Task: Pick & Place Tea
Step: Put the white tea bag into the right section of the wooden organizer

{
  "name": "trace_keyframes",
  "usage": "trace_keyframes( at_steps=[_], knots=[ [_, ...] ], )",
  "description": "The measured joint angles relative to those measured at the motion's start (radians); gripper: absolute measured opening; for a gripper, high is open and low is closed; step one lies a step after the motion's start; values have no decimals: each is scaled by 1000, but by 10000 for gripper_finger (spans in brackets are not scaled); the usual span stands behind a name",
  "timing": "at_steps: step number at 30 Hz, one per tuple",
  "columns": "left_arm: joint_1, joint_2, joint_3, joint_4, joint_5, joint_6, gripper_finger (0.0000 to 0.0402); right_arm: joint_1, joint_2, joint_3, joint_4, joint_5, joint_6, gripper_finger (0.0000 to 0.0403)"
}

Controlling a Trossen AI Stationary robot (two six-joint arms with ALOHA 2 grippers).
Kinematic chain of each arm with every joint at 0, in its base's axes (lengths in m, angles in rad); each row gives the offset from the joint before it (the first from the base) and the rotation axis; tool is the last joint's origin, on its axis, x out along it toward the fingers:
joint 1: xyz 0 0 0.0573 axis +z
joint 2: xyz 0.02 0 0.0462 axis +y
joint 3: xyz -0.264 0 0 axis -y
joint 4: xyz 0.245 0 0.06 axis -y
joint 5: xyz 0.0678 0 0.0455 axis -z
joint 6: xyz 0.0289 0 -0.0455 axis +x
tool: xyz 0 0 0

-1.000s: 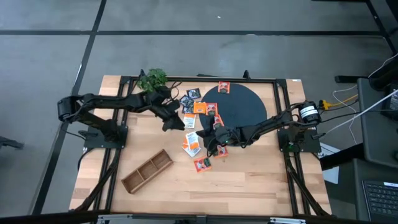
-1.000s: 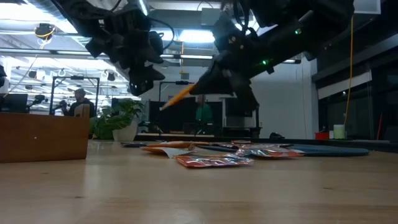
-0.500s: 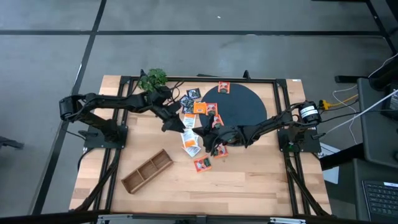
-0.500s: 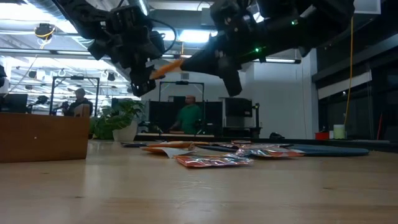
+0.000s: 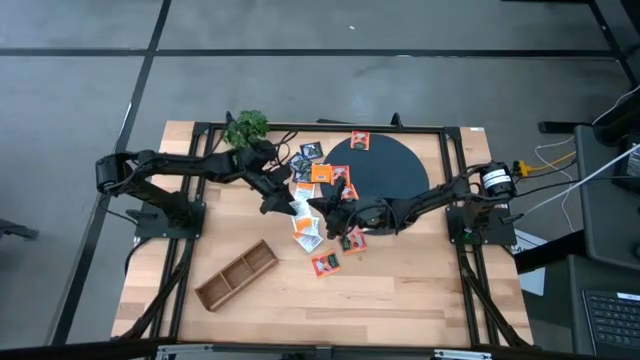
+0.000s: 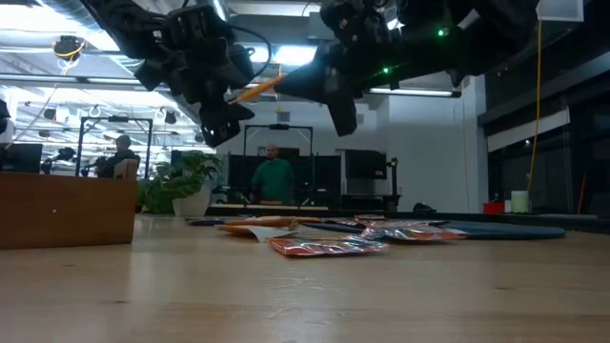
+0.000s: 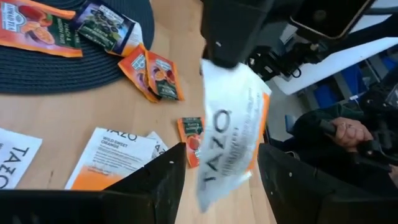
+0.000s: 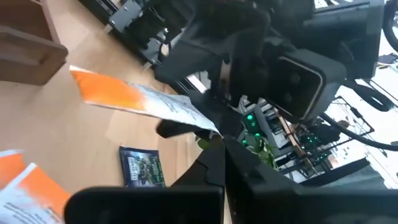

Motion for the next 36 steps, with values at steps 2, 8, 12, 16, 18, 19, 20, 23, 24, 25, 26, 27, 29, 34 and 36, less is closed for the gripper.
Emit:
trace_keyframes(
  at_steps=[2, 8, 12, 16, 18, 19, 20, 23, 24, 25, 26, 27, 29, 34, 36],
  knots=[
    [-6, 0, 0, 5, 0, 0, 188, -5, 0, 0, 0, 6, 0, 0],
    [-14, 0, 0, 55, 0, 0, 136, -10, 0, 0, -1, 6, 0, 0],
    [-14, 0, 0, 89, -1, 0, 86, -10, 0, 0, -2, 6, 1, 9],
    [-14, 0, 0, 88, -1, 0, 34, -10, 0, 0, -2, 6, 2, 27],
    [-14, 0, 0, 88, -1, 0, 12, -10, 0, 0, -2, 6, 7, 32],
    [-14, 0, 0, 88, -1, 0, 7, -10, 0, 0, -2, 6, 22, 34],
    [-14, 0, 0, 88, -3, 0, 7, -10, 0, 0, -2, 6, 37, 34],
    [-14, 0, 0, 81, -23, 6, 6, -10, 0, 0, -9, 7, 117, 35],
    [-16, 0, 0, 75, -36, 18, 5, -10, 0, 0, -19, 7, 144, 34],
    [-21, 0, 0, 65, -52, 29, 5, -10, 0, 0, -34, 7, 173, 34],
    [-27, 0, 0, 55, -68, 39, 5, -10, 0, 0, -50, 6, 204, 35],
    [-34, 0, 0, 48, -78, 43, 5, -10, 0, 0, -68, 6, 234, 35],
    [-53, 0, 0, 37, -86, 43, 4, -10, -4, 0, -113, 5, 297, 35],
    [-123, -35, 0, -74, -232, 64, 4, -14, -71, -23, -263, -44, 492, 35],
    [-157, -64, -1, -145, -333, 64, 4, -19, -110, -35, -313, -75, 571, 36]
  ],
)
